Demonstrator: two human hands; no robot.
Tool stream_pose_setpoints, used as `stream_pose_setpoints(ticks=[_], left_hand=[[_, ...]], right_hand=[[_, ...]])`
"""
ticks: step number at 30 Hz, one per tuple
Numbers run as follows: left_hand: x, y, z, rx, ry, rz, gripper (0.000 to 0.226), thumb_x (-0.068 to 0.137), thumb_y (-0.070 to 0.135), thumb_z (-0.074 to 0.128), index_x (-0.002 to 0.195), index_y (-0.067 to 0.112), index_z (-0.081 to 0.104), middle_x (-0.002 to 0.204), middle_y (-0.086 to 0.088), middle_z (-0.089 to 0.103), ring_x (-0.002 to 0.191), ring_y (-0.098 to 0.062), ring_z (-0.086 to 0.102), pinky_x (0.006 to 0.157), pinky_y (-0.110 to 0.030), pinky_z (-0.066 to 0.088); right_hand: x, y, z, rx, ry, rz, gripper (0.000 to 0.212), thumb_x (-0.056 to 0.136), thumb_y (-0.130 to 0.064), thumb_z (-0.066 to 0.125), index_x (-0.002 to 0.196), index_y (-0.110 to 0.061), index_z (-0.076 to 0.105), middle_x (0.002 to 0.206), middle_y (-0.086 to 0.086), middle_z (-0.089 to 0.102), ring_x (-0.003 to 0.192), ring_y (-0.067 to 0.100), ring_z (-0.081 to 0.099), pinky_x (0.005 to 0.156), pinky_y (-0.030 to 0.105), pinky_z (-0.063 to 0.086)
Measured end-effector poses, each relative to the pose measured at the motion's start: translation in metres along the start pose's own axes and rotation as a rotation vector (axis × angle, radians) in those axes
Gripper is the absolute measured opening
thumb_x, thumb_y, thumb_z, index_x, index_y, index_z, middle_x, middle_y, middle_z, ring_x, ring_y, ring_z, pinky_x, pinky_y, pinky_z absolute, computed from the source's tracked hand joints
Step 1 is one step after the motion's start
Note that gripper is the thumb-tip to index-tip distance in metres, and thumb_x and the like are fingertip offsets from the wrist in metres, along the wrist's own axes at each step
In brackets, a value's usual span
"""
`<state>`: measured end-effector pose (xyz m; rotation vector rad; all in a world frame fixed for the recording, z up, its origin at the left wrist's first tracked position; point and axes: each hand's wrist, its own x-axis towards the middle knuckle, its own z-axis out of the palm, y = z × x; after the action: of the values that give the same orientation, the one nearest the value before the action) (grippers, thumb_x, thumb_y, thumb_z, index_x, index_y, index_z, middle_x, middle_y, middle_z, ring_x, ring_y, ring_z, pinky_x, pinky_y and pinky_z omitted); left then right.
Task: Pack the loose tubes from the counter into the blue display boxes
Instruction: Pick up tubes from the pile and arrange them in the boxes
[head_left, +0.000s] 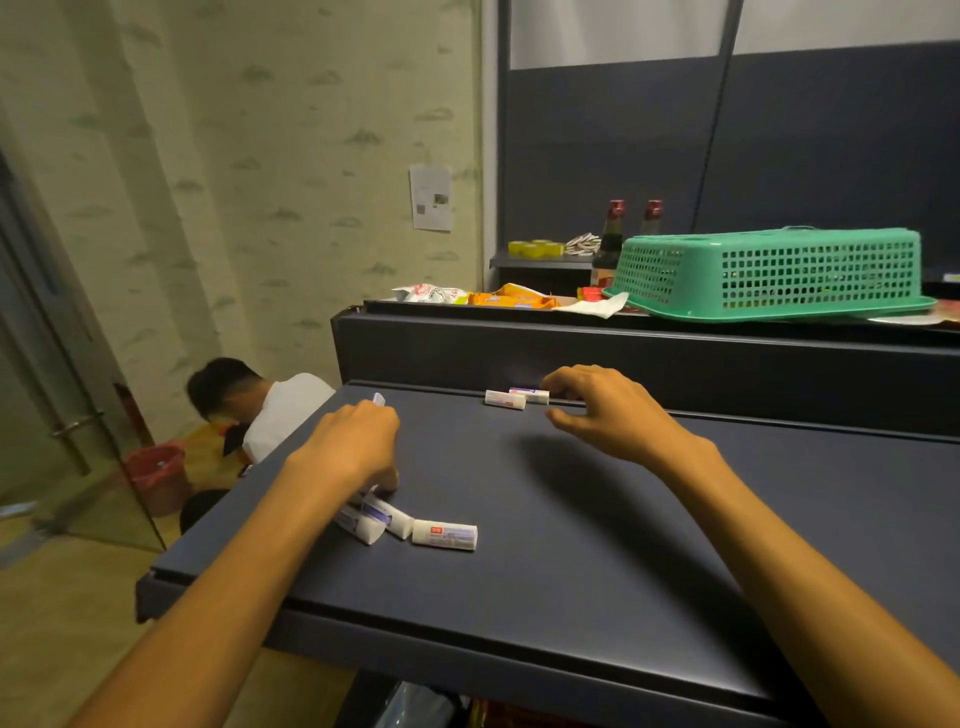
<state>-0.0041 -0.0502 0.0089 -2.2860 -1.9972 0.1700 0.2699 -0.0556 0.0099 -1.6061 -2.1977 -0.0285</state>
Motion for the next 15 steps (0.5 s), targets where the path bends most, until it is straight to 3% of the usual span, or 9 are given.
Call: stream_pose_setpoints(ticks=[3,15], left_hand=[[-0.001,-0.006,-0.003,-0.014,0.006,-0.006,0.050,0.077,0.032,0.078,0.121,0.014,0.064,0.114,-0.009,0.064,0.094,-0.023,0.062,0.079,-0.030,0.055],[0.007,-0.022,0.016,-0.255,0.067,0.135,0.022,0.082,0.026,0.071,0.104,0.028,0.070,0.105,-0.002,0.069,0.090,-0.020,0.065,0.082,-0.033,0.057]], right_hand=[[0.001,-0.003,0.001,0.006,0.012,-0.002,0.036,0.092,-0.034,0.061,0.125,-0.022,0.057,0.115,-0.001,0.063,0.100,0.015,0.057,0.084,0.034,0.052],[-0.005,-0.020,0.012,0.045,0.035,0.075,0.036,0.092,-0.034,0.061,0.125,-0.022,0.058,0.118,0.000,0.063,0.103,0.015,0.059,0.088,0.037,0.053]])
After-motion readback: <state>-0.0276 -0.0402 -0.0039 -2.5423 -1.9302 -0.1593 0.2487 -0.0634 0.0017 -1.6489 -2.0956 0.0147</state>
